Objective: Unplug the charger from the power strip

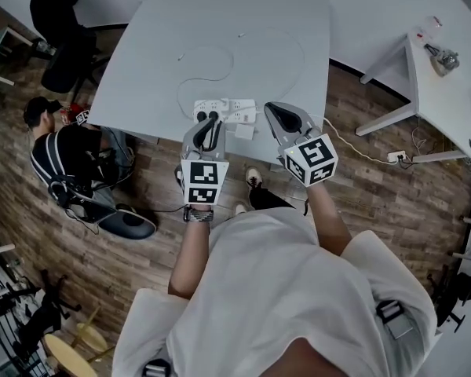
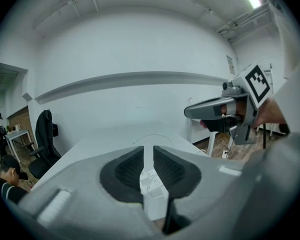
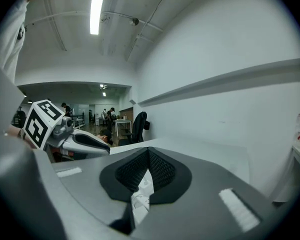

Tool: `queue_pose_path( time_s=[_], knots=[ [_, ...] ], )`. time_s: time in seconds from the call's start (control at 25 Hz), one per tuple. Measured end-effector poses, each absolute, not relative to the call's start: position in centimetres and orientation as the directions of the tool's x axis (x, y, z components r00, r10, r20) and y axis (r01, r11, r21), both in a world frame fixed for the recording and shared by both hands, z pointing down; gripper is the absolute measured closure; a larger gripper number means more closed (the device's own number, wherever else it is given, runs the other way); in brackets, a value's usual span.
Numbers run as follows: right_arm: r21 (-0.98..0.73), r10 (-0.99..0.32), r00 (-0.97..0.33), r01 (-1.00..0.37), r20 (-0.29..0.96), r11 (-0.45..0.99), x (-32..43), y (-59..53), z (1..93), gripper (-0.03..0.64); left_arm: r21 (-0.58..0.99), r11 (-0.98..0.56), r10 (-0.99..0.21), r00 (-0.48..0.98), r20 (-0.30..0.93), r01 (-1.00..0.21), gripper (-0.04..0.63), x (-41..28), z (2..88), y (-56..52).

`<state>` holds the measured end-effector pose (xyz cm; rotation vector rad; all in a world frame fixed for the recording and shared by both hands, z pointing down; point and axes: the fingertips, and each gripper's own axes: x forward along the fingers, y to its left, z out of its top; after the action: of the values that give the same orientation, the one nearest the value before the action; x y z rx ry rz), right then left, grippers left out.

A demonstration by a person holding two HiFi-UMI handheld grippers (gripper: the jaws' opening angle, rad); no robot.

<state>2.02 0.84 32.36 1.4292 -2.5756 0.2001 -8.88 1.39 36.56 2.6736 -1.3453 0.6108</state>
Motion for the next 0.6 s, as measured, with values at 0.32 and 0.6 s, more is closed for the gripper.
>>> queue_pose_path(
  time_s=[0.32,0.6],
  knots=[
    [-0.07,-0.735,-0.572,-0.804,0.364,0.591,2.8,-3.6,39.7,0.614,-0.061,-0.576,-0.736,0.484,0.474,-0.815,0.534,-8.1,42.0,-3.2],
    [-0.087,-0.659,-0.631,-0.746,0.409,0.66,2.7,-6.1,43.9,0.614,-0.03,-0.543,-0.713,0.441,0.546,-0.839,0.515,-6.9,46.3,-5.5]
  ],
)
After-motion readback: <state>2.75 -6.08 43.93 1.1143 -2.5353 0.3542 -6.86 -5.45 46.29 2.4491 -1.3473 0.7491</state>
